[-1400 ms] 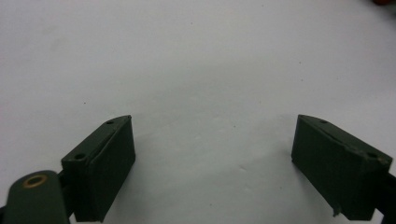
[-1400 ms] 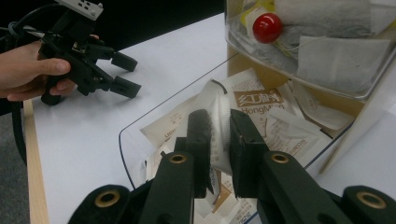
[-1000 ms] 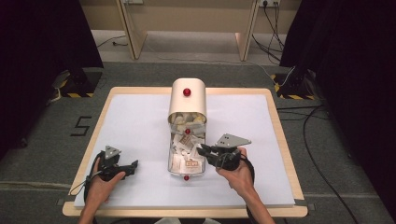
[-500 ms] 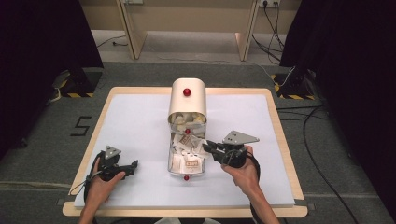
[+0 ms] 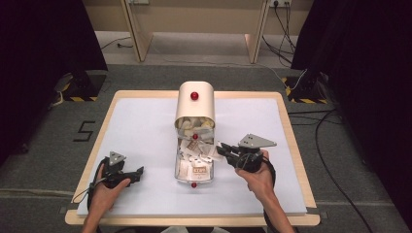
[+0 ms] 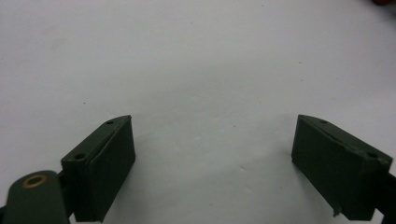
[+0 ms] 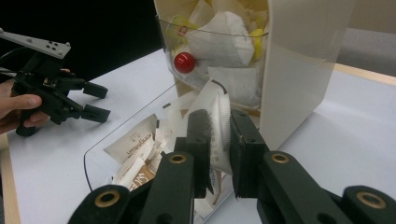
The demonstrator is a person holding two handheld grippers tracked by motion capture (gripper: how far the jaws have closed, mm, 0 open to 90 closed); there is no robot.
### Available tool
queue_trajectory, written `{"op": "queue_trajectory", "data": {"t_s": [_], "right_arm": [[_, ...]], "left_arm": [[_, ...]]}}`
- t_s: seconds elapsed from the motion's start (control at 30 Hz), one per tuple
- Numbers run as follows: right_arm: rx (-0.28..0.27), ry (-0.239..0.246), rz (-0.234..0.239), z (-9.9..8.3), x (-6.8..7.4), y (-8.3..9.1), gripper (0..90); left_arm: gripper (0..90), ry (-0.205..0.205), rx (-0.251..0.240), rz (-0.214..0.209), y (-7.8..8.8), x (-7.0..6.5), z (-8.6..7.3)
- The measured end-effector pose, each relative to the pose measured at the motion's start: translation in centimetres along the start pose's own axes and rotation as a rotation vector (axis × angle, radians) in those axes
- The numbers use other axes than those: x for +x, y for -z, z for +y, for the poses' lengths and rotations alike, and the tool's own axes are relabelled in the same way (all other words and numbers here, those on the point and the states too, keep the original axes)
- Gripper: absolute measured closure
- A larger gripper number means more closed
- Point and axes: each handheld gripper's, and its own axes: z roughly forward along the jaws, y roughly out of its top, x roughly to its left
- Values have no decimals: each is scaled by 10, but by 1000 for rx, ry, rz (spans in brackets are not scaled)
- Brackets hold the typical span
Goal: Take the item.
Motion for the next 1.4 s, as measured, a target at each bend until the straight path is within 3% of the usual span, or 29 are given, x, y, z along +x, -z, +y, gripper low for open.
{"op": "queue_trajectory", "data": {"t_s": [0.77, 1.4], "right_arm": [[-29, -44, -64, -2, -21, 13, 801], [-19, -90, -131, -13, -43, 17, 802]], "left_arm": [[125, 0, 0, 0, 0, 0, 0], [125, 0, 0, 0, 0, 0, 0]]}}
